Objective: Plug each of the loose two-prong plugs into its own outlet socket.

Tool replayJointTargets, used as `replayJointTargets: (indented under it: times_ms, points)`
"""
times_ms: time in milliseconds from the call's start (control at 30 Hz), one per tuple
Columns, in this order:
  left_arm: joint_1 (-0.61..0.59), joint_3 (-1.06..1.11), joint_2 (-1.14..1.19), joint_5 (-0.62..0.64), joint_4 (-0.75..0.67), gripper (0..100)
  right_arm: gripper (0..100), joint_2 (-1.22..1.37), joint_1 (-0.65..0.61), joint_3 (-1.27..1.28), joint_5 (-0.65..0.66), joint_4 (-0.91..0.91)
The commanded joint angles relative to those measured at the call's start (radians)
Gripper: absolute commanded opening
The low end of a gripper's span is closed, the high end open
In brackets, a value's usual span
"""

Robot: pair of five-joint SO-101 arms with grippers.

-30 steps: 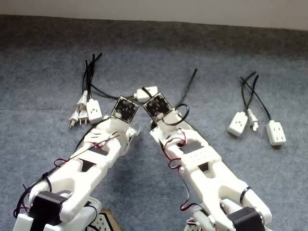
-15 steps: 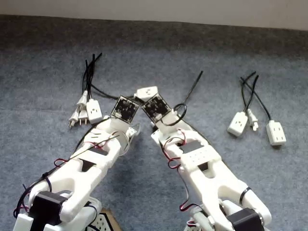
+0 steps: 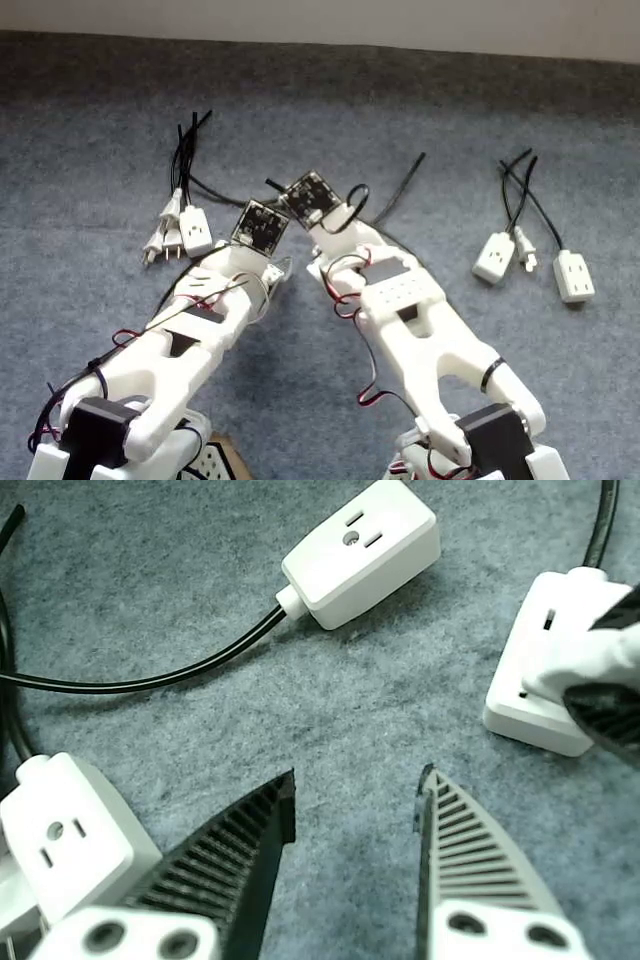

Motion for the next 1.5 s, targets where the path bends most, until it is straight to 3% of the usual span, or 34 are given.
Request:
replayJointTargets:
  times_ms: [0, 200, 1000, 1300, 1467]
  points:
    - [-0.001, -0.021, -0.004, -0.006, -0.018, 21, 0.8, 0.045, -0.019, -0.007, 0.021, 0.094]
    - [0.001, -0.021, -0.004, -0.006, -0.018, 21, 0.8, 0.051, -0.039, -0.091, -0.048, 0.154]
    - [0.001, -0.021, -0.004, -0.006, -0.018, 21, 0.8, 0.061, -0.035, -0.357, -0.097, 0.414]
    - [0.001, -0.021, -0.004, -0.006, -0.018, 21, 0.8, 0.351, 0.047, -0.410, -0.104, 0.404]
    - [0.001, -0.021, -0.004, -0.006, -0.018, 21, 0.8, 0.371, 0.071, -0.483, -0.147, 0.458]
